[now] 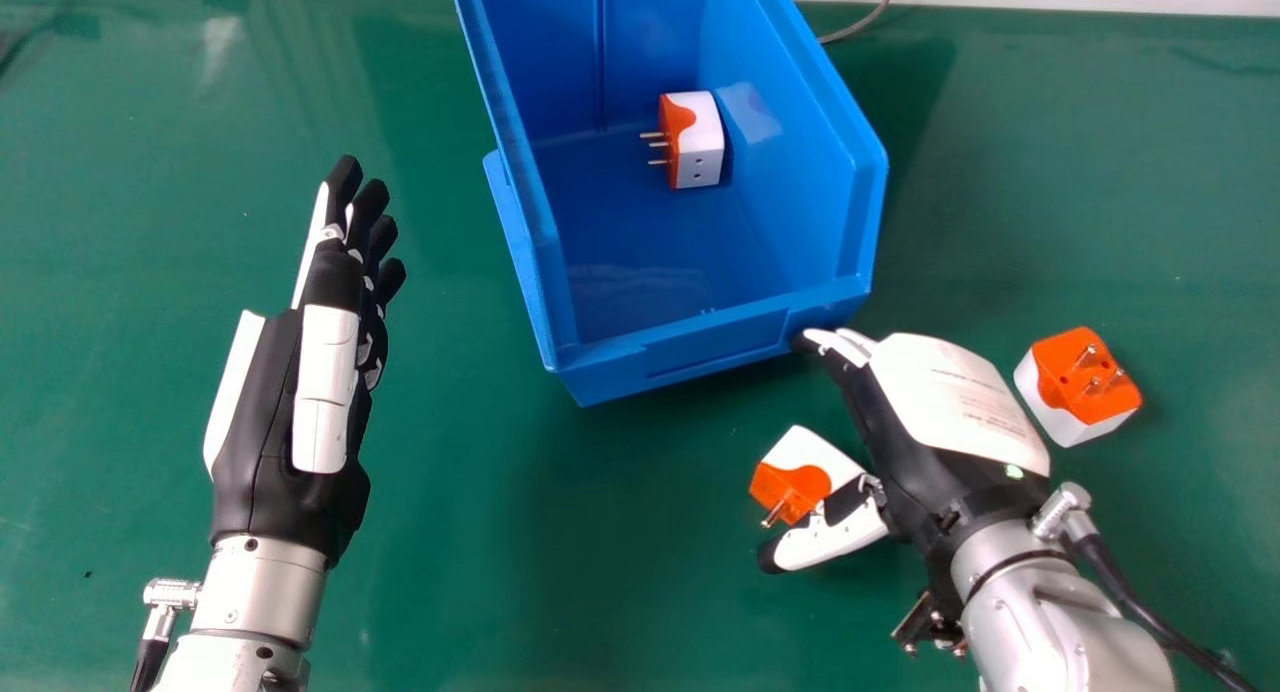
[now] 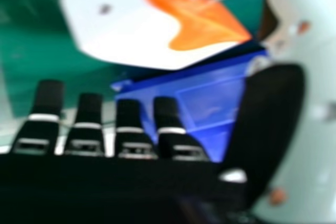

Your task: Pick all objects and put in blue box

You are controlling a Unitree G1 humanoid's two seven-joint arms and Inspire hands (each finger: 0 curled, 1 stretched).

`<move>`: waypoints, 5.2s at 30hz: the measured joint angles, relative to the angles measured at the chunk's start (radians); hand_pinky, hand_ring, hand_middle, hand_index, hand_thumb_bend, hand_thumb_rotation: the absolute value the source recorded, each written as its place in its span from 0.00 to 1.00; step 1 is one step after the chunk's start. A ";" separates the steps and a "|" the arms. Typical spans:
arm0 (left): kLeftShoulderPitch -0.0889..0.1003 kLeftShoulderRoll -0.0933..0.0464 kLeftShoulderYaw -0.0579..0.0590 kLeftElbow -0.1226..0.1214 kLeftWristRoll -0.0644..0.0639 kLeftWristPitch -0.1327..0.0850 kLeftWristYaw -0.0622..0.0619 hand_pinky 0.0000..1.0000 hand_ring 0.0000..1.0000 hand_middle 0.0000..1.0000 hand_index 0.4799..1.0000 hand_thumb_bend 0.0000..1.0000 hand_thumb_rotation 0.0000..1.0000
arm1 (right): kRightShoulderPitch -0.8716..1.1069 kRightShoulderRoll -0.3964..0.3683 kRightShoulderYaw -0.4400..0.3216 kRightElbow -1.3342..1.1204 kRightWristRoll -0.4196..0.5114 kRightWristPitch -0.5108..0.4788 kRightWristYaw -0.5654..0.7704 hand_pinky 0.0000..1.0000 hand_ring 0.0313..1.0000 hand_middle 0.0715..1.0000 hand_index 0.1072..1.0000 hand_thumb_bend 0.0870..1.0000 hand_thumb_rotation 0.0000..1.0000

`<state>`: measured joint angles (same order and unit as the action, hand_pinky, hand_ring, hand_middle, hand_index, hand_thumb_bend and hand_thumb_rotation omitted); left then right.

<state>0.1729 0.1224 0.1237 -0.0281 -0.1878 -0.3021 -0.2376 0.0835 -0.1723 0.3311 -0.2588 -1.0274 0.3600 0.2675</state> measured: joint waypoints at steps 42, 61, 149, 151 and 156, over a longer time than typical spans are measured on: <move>0.001 -0.001 0.001 -0.002 0.008 -0.003 -0.004 1.00 1.00 1.00 1.00 0.86 1.00 | -0.030 0.097 0.156 0.044 -0.369 0.236 0.165 0.46 0.57 0.62 0.69 0.65 0.05; 0.015 0.001 0.000 -0.021 0.009 0.006 -0.002 1.00 1.00 1.00 1.00 0.86 1.00 | -0.024 0.097 0.164 0.197 -0.193 0.158 -0.232 0.34 0.43 0.48 0.57 0.55 0.02; -0.003 -0.014 -0.002 0.017 0.015 -0.018 0.000 1.00 1.00 1.00 1.00 0.86 1.00 | -0.262 0.178 0.051 -0.154 -0.237 -0.003 -0.126 0.26 0.36 0.43 0.47 0.47 0.00; -0.003 -0.014 -0.002 0.017 0.015 -0.018 0.000 1.00 1.00 1.00 1.00 0.86 1.00 | -0.281 0.163 0.032 -0.106 -0.210 -0.015 -0.138 0.26 0.36 0.44 0.46 0.47 0.00; -0.004 -0.015 -0.002 0.017 0.015 -0.018 -0.002 1.00 1.00 1.00 1.00 0.86 1.00 | -0.335 0.094 0.014 0.018 -0.151 -0.065 -0.178 0.26 0.36 0.44 0.46 0.47 0.00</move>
<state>0.1689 0.1078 0.1221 -0.0110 -0.1729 -0.3205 -0.2391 -0.2511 -0.0780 0.3449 -0.2405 -1.1787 0.2951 0.0900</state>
